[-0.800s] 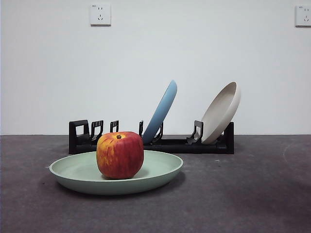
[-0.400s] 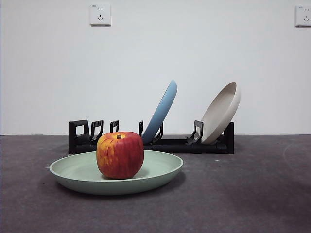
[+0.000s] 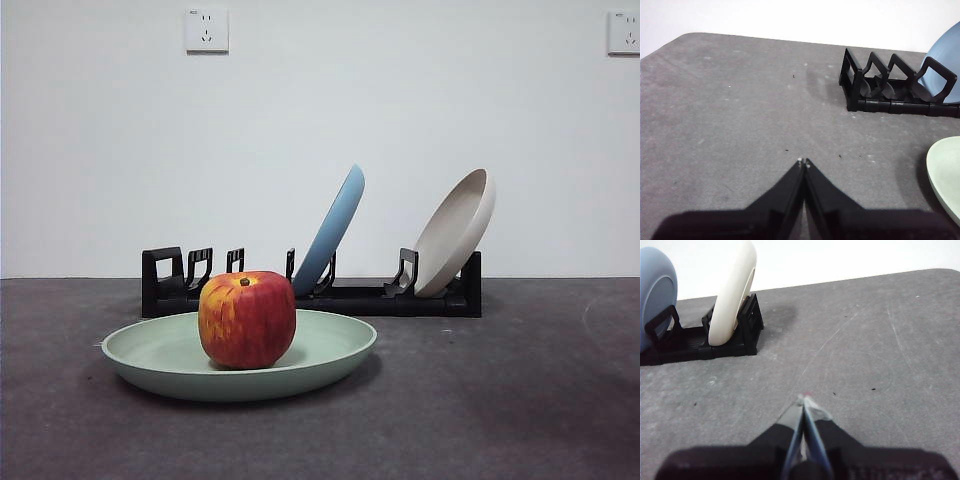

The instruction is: Take the green plate from the plate rack,put the plate on the table,take the apple from the table,put the apple in the plate

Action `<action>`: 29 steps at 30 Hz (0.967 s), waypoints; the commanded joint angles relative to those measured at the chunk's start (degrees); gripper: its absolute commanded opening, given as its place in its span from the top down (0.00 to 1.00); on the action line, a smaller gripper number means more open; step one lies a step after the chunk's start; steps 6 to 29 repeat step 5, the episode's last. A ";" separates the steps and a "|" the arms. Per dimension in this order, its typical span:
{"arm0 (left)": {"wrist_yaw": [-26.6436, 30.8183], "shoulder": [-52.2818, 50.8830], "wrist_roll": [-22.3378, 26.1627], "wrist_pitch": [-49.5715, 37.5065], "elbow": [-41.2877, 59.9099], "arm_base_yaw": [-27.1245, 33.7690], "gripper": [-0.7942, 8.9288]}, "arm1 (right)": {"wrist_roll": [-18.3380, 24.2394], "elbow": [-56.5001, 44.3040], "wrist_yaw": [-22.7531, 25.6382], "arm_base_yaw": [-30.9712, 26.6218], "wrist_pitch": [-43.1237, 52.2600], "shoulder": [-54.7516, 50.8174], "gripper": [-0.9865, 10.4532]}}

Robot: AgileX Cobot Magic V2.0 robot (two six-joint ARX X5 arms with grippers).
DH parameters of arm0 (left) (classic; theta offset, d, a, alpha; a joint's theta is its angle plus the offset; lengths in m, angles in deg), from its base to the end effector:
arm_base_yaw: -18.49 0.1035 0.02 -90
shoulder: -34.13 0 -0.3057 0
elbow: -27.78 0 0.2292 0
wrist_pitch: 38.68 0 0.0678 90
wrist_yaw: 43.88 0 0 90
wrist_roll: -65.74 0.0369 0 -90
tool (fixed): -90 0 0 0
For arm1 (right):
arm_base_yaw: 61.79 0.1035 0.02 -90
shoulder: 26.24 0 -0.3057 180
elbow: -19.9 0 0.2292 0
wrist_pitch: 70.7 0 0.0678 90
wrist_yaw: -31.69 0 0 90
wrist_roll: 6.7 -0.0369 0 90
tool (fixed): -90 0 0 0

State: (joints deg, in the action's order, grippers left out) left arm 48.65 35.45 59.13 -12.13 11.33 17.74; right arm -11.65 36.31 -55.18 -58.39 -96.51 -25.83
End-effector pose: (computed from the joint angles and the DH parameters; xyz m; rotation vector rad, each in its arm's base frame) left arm 0.0382 0.0011 0.1496 -0.1093 0.1972 0.0424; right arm 0.0378 0.0002 0.1510 0.0764 0.1710 -0.0027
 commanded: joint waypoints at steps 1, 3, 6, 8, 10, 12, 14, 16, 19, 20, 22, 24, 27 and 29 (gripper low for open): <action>0.15 -0.20 0.59 -0.35 0.83 0.22 0.92 | -0.57 -0.74 0.17 0.09 0.31 -0.02 0.91; 0.15 -0.20 0.59 -0.35 0.83 0.22 0.92 | -0.57 -0.74 0.17 0.09 0.31 -0.02 0.91; 0.15 -0.20 0.59 -0.35 0.83 0.22 0.92 | -0.57 -0.74 0.17 0.09 0.31 -0.02 0.91; 0.15 -0.20 0.59 -0.35 0.83 0.22 0.92 | -0.57 -0.74 0.17 0.09 0.31 -0.02 0.91; 0.15 -0.20 0.59 -0.35 0.83 0.22 0.92 | -0.57 -0.74 0.17 0.09 0.31 -0.02 0.91; 0.15 -0.20 0.59 -0.35 0.83 0.22 0.92 | -0.57 -0.74 0.17 0.09 0.31 -0.02 0.91; 0.15 -0.20 0.59 -0.35 0.83 0.22 0.92 | -0.57 -0.74 0.17 0.09 0.31 -0.02 0.91; 0.15 -0.20 0.59 -0.35 0.83 0.22 0.92 | -0.57 -0.74 0.17 0.09 0.31 -0.02 0.91; 0.15 -0.20 0.59 -0.35 0.83 0.22 0.92 | -0.57 -0.74 0.17 0.09 0.31 -0.02 0.91; 0.15 -0.20 0.59 -0.35 0.83 0.22 0.92 | -0.57 -0.74 0.17 0.09 0.31 -0.02 0.91; 0.15 -0.20 0.59 -0.35 0.83 0.22 0.92 | -0.57 -0.74 0.17 0.09 0.31 -0.02 0.91; 0.15 -0.20 0.59 -0.35 0.83 0.22 0.92 | -0.57 -0.74 0.17 0.09 0.31 -0.02 0.91; 0.15 -0.20 0.59 -0.35 0.83 0.22 0.92 | -0.57 -0.74 0.17 0.09 0.31 -0.02 0.91; 0.15 -0.20 0.59 -0.35 0.83 0.22 0.92 | -0.57 -0.74 0.17 0.09 0.31 -0.02 0.91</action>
